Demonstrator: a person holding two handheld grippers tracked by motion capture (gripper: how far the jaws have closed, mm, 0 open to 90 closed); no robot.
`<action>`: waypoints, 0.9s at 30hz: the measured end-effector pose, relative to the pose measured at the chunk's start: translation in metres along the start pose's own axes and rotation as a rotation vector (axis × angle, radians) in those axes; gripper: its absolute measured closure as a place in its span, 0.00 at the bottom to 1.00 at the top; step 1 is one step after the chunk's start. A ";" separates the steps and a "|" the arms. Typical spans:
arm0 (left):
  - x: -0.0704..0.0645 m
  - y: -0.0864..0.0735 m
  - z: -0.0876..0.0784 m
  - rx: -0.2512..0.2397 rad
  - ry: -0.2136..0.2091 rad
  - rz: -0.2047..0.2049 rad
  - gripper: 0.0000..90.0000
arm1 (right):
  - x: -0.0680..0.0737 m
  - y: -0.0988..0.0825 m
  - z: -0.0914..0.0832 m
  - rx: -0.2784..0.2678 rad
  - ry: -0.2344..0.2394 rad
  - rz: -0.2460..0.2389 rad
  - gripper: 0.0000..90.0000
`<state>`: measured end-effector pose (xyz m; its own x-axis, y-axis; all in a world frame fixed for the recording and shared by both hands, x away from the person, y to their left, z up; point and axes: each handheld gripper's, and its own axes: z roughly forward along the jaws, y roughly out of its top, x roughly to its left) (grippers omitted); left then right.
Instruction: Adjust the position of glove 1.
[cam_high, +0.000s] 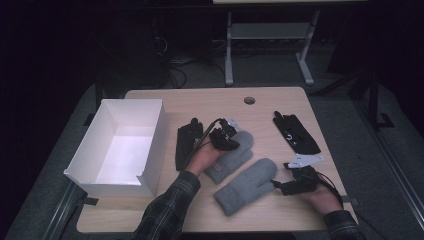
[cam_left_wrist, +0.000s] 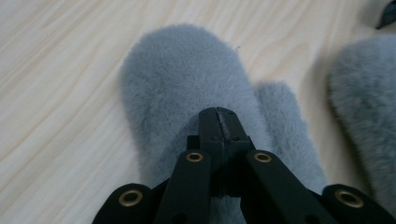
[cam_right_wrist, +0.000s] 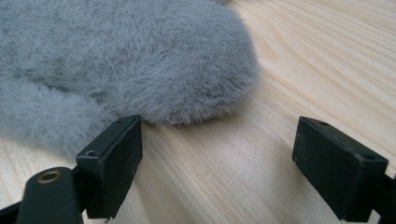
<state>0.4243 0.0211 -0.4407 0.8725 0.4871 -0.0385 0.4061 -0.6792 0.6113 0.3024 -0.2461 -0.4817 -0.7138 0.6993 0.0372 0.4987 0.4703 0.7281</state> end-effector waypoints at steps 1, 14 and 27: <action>-0.002 0.001 0.000 0.001 -0.005 0.005 1.00 | 0.000 0.000 0.000 0.000 0.000 -0.001 0.18; -0.012 -0.020 -0.041 -0.063 0.017 -0.051 0.66 | 0.000 0.000 0.000 0.000 0.000 -0.001 0.18; -0.023 -0.051 -0.022 -0.032 0.045 -0.043 0.69 | 0.000 0.000 0.000 0.001 -0.003 0.004 0.18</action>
<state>0.3772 0.0563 -0.4538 0.8409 0.5404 -0.0300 0.4338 -0.6397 0.6345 0.3023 -0.2454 -0.4817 -0.7104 0.7027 0.0385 0.5024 0.4681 0.7270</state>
